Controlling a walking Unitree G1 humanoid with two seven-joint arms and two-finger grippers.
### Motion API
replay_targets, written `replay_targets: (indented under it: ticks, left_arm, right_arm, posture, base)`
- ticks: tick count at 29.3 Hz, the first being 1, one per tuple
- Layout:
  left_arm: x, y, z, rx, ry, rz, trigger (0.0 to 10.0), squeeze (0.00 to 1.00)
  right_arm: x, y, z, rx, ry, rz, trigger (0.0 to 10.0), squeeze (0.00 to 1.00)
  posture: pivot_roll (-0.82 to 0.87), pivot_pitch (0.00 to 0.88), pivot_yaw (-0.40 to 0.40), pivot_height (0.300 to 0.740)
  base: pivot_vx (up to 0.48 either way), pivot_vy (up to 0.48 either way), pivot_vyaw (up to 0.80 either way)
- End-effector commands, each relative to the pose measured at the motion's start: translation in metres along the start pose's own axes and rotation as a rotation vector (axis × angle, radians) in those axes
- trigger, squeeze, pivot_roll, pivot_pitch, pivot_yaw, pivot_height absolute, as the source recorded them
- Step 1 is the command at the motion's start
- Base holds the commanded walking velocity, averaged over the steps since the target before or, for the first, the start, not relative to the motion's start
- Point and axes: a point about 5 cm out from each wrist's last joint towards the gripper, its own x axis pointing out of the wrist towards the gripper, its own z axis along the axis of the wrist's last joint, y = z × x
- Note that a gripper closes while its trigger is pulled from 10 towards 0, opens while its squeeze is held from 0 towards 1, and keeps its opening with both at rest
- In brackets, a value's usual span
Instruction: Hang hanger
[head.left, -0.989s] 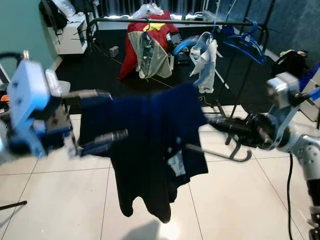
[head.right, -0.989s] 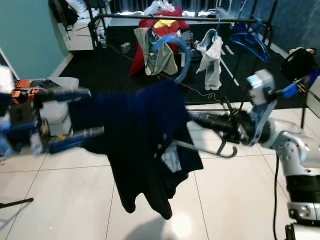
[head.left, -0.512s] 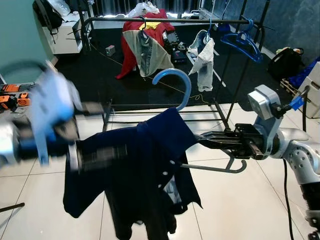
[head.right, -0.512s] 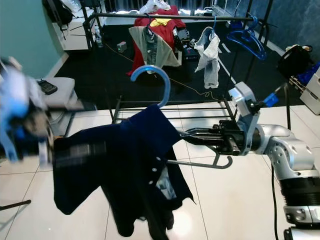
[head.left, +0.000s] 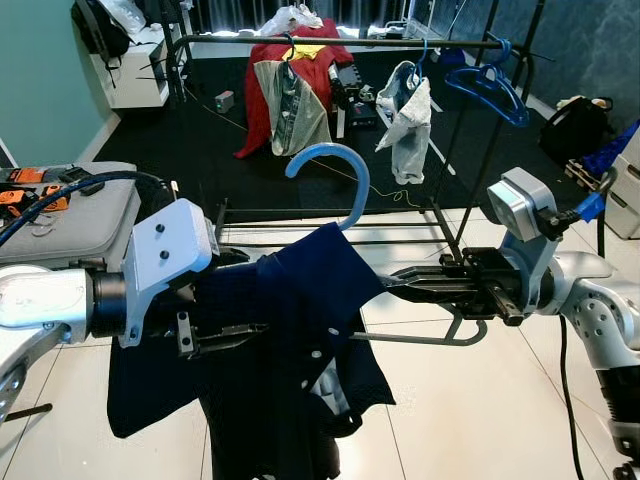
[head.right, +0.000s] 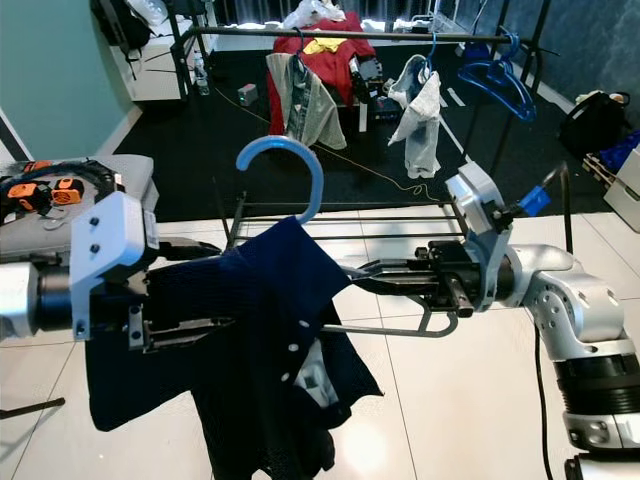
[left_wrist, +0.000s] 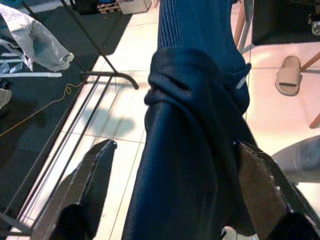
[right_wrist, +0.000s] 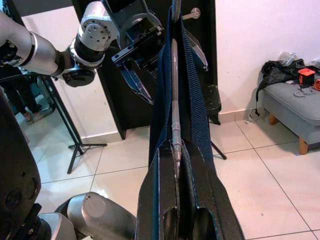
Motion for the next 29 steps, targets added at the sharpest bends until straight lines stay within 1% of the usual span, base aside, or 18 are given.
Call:
replay_targets:
  ticks: [1, 2, 3, 5, 7, 10, 21, 24, 25, 26, 27, 28, 29]
  left_arm:
    - [0.001, -0.002, -0.001, 0.000, 0.005, -0.032, 2.0, 0.00]
    - [0.001, -0.002, -0.001, 0.000, 0.005, -0.032, 2.0, 0.00]
    - [0.000, -0.007, -0.001, -0.015, 0.008, -0.075, 0.0, 0.00]
    - [0.000, -0.007, -0.001, -0.015, 0.008, -0.075, 0.0, 0.00]
    - [-0.002, -0.015, -0.003, -0.045, 0.012, -0.142, 0.0, 0.00]
    - [-0.003, -0.019, -0.005, -0.061, 0.022, -0.174, 0.0, 0.00]
    - [-0.001, -0.020, -0.005, -0.076, 0.018, -0.192, 0.0, 0.00]
    - [0.001, -0.019, -0.005, -0.074, 0.005, -0.182, 0.0, 0.00]
    - [0.002, -0.017, -0.004, -0.069, -0.002, -0.161, 0.0, 0.00]
    - [0.002, -0.015, -0.004, -0.060, -0.006, -0.139, 0.0, 0.00]
    - [0.001, -0.011, -0.004, -0.044, -0.009, -0.104, 0.0, 0.00]
    - [0.001, -0.011, -0.004, -0.044, -0.009, -0.104, 0.0, 0.00]
    - [0.001, -0.008, -0.003, -0.034, -0.012, -0.081, 0.0, 0.00]
  right_arm:
    - [0.005, 0.003, 0.008, -0.033, -0.018, 0.044, 10.0, 0.00]
    - [0.005, 0.003, 0.008, -0.033, -0.018, 0.044, 10.0, 0.00]
    - [0.005, 0.003, 0.008, -0.034, -0.015, 0.042, 10.0, 0.00]
    - [0.005, 0.003, 0.008, -0.034, -0.015, 0.042, 10.0, 0.00]
    - [0.005, 0.003, 0.008, -0.035, -0.011, 0.041, 10.0, 0.00]
    - [0.006, 0.003, 0.008, -0.037, -0.008, 0.043, 10.0, 0.00]
    - [0.007, 0.004, 0.009, -0.044, -0.001, 0.043, 10.0, 0.00]
    - [0.007, 0.002, 0.009, -0.048, -0.013, 0.016, 10.0, 0.00]
    - [0.007, 0.000, 0.009, -0.046, -0.027, -0.005, 10.0, 0.00]
    - [0.008, -0.003, 0.009, -0.053, -0.040, -0.031, 10.0, 0.80]
    - [0.008, -0.004, 0.009, -0.052, -0.047, -0.046, 10.0, 0.95]
    - [0.008, -0.004, 0.009, -0.052, -0.047, -0.046, 10.0, 0.95]
    - [0.007, -0.004, 0.008, -0.051, -0.051, -0.054, 10.0, 0.95]
  posture:
    - [-0.04, 0.065, 0.021, 0.740]
    - [-0.04, 0.065, 0.021, 0.740]
    - [-0.04, 0.065, 0.019, 0.740]
    - [-0.04, 0.065, 0.019, 0.740]
    - [-0.04, 0.066, 0.019, 0.740]
    - [-0.04, 0.065, 0.018, 0.740]
    - [-0.04, 0.066, 0.020, 0.740]
    - [-0.04, 0.068, 0.020, 0.740]
    - [-0.04, 0.068, 0.019, 0.740]
    - [-0.04, 0.068, 0.019, 0.740]
    - [-0.04, 0.068, 0.018, 0.740]
    - [-0.04, 0.068, 0.018, 0.740]
    - [-0.04, 0.068, 0.018, 0.740]
  base:
    - [0.000, 0.000, 0.00]
    - [0.000, 0.000, 0.00]
    - [0.000, 0.000, 0.00]
    - [0.000, 0.000, 0.00]
    - [0.000, 0.000, 0.00]
    - [0.000, 0.000, 0.00]
    - [0.000, 0.000, 0.00]
    - [0.000, 0.000, 0.00]
    - [0.000, 0.000, 0.00]
    - [0.000, 0.000, 0.00]
    - [0.000, 0.000, 0.00]
    - [0.000, 0.000, 0.00]
    - [0.000, 0.000, 0.00]
